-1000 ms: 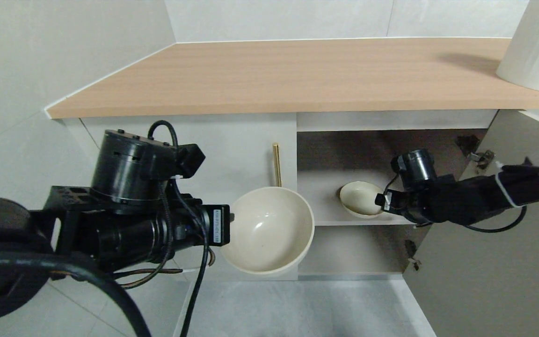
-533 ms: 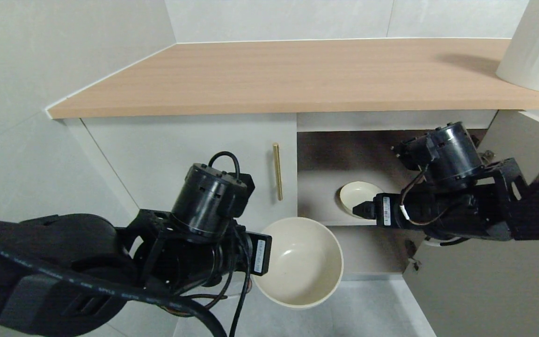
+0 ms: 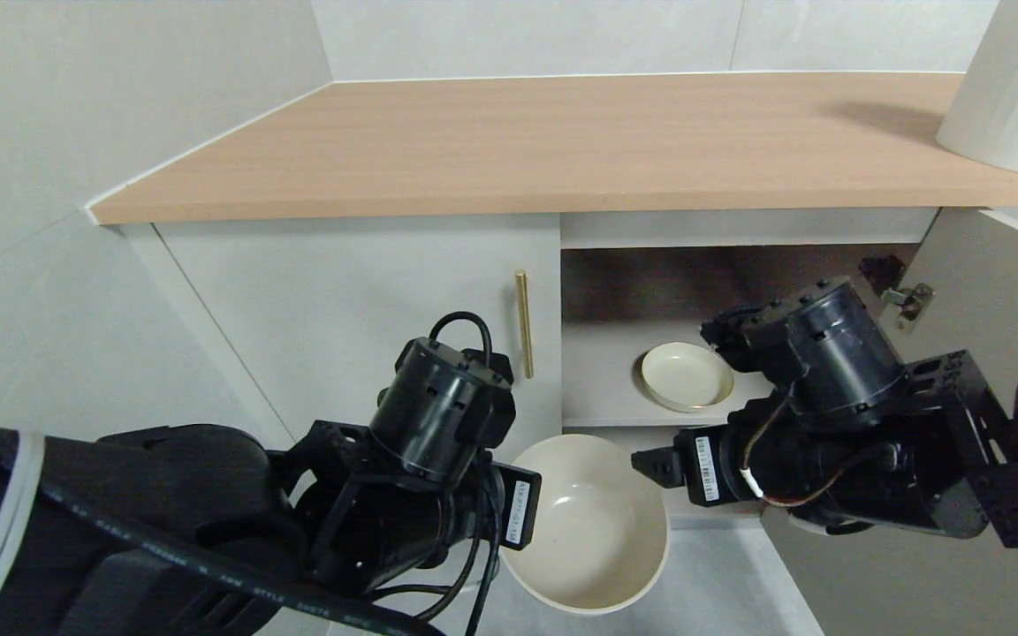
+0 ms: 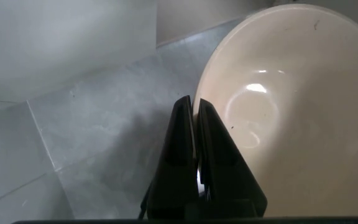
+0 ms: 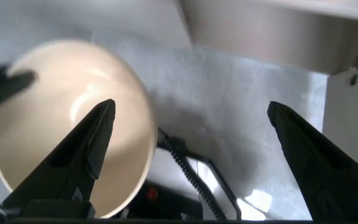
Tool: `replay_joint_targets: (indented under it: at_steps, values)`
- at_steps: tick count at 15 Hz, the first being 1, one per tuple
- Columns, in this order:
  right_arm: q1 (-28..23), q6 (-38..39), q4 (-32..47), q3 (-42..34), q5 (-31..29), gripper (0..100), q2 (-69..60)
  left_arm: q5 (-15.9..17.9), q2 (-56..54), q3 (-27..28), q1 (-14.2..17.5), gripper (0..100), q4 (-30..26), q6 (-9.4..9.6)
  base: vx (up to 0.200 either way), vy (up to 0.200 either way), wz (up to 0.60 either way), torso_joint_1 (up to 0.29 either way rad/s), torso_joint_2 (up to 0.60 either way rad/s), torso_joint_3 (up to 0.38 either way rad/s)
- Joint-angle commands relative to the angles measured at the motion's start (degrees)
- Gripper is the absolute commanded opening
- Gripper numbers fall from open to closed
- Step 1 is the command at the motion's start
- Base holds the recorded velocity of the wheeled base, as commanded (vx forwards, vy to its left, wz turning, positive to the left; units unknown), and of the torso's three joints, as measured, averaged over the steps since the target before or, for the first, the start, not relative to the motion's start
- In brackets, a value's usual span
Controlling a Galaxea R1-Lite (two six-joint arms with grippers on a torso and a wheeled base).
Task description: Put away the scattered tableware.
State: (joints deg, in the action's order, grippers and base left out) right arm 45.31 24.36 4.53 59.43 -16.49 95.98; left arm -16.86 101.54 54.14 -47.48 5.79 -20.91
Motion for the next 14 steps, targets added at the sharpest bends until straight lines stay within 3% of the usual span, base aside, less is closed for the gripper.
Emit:
replay_joint_targets:
  at_steps: [1,4,8,9,14]
  values:
    - [0.83,0.08,-0.14,-0.02,-0.12,100,3.34,-0.89,-0.29,0.0,-0.95,0,0.01,-0.54,0.0,0.0,0.0,0.0,0.0,0.0]
    - [0.83,0.34,-0.49,0.07,-0.03,100,4.66,-4.85,-0.37,-0.17,-2.44,0,0.01,-0.63,0.0,0.0,0.0,0.0,0.0,0.0]
    - [0.74,0.6,-0.58,0.25,-0.03,100,5.63,-6.17,-0.37,-0.35,-3.05,0,0.01,-0.54,0.0,0.0,0.0,0.0,0.0,0.0]
    - [0.74,0.69,-0.76,0.34,-0.03,0,5.98,-6.26,-0.37,-0.35,-3.14,0,0.01,-0.54,0.0,0.0,0.0,0.0,0.0,0.0]
    - [1.09,0.69,-0.76,0.25,-0.03,0,6.06,-6.34,-0.64,-0.35,-3.23,0,0.01,-0.63,0.0,0.0,0.0,0.0,0.0,0.0]
